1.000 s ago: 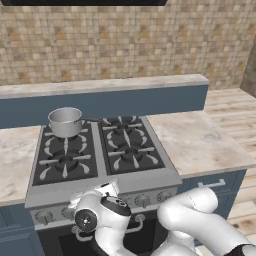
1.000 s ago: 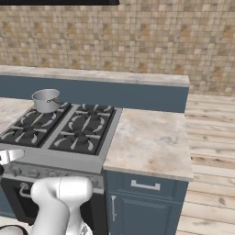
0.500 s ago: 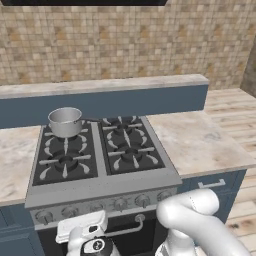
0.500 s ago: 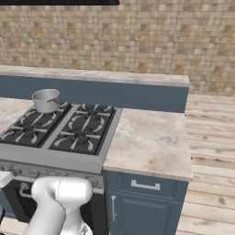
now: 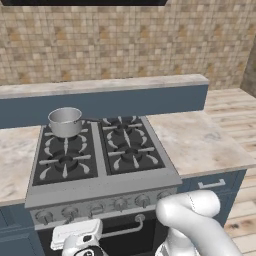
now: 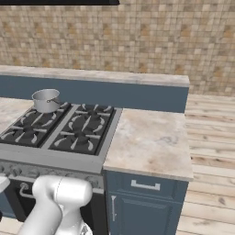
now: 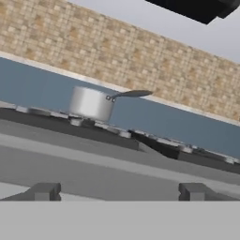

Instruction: Turn on the rear left burner of the stove.

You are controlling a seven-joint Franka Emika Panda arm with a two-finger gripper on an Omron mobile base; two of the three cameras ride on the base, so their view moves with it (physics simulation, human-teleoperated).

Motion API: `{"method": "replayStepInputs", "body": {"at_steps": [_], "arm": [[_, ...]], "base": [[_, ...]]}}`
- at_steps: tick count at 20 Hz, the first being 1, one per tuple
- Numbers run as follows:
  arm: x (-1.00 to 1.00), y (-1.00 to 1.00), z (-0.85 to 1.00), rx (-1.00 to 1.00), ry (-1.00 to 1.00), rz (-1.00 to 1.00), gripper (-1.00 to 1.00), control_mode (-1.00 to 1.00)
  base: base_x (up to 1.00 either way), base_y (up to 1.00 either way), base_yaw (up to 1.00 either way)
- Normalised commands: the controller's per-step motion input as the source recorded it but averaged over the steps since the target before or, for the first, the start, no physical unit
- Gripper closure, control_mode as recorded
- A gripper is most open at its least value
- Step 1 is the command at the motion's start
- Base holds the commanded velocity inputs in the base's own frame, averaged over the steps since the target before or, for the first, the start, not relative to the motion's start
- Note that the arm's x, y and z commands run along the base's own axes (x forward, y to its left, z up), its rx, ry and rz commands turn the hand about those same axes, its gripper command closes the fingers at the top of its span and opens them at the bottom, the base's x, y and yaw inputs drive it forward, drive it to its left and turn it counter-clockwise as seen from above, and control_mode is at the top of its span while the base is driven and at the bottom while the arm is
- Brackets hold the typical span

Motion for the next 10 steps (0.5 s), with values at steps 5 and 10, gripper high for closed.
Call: {"method": "replayStepInputs", "body": {"at_steps": [5, 10], "arm": [[0.07, 0.1, -0.3, 0.0, 0.0, 0.0, -1.0, -1.0], [0.2, 0.0, -0.19, 0.0, 0.0, 0.0, -1.0, -1.0]], "base": [[0.0, 0.0, 0.0], [0.0, 0.0, 0.0]]}}
